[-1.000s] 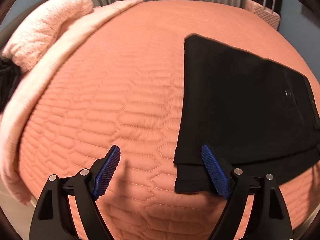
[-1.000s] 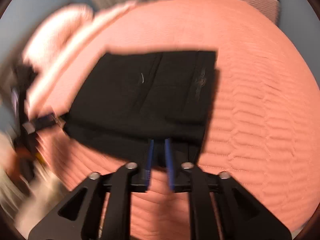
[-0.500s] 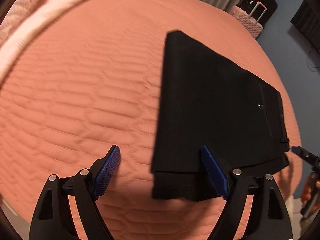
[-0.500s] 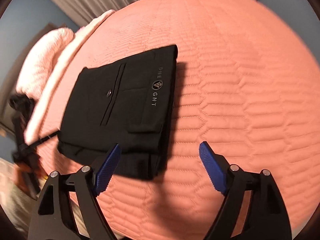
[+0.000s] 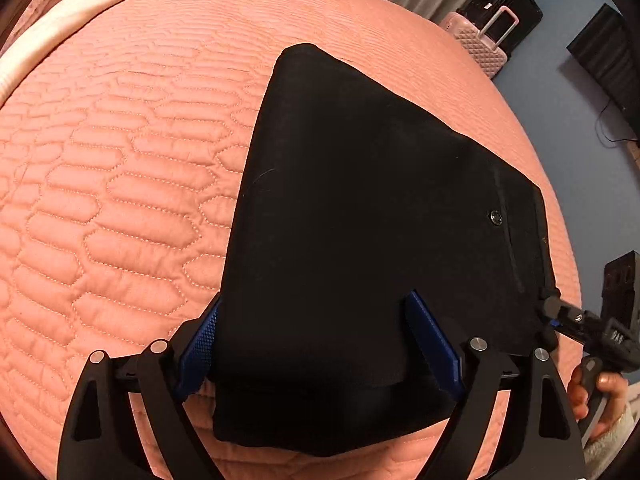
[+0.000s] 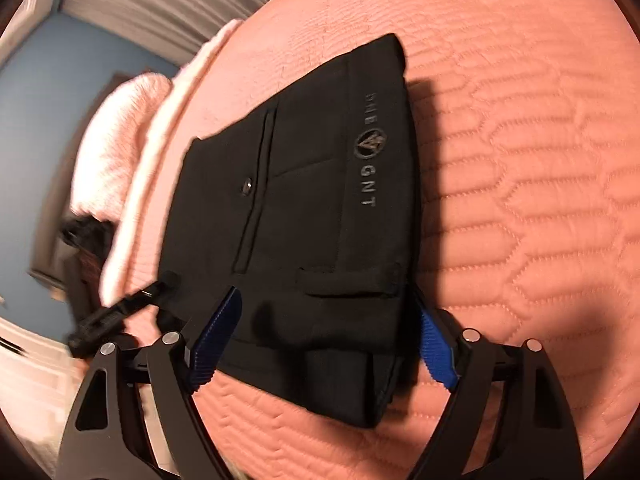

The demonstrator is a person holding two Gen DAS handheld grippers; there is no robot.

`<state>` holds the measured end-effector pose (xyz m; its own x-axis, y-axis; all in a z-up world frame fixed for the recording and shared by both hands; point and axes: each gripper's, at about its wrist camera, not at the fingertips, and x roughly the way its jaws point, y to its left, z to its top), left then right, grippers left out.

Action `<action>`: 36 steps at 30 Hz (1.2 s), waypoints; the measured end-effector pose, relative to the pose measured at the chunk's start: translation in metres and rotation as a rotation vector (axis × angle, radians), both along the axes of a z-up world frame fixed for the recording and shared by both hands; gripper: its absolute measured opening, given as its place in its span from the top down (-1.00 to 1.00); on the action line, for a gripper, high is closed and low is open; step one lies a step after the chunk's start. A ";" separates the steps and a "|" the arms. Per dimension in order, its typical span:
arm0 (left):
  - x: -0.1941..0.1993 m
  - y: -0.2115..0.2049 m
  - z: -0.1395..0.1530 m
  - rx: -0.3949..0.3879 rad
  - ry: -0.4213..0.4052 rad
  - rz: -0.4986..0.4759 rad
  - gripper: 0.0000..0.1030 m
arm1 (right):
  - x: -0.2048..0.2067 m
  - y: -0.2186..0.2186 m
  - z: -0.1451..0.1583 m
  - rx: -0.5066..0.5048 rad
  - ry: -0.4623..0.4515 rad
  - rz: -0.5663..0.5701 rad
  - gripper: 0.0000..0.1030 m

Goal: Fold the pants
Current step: 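Grasp the folded trouser edge with the left tool while the right tool grasps the pocket side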

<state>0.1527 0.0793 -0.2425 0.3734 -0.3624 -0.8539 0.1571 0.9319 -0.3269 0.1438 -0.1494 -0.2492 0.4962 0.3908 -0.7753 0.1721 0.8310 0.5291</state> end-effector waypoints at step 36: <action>0.021 -0.006 -0.015 -0.018 0.025 -0.062 -0.47 | -0.018 -0.046 0.000 0.090 -0.035 0.012 -0.39</action>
<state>0.1739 0.0730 -0.2576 0.3285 -0.3998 -0.8557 0.2055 0.9145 -0.3484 0.1262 -0.1953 -0.2490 0.5168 0.4647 -0.7190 0.1425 0.7814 0.6075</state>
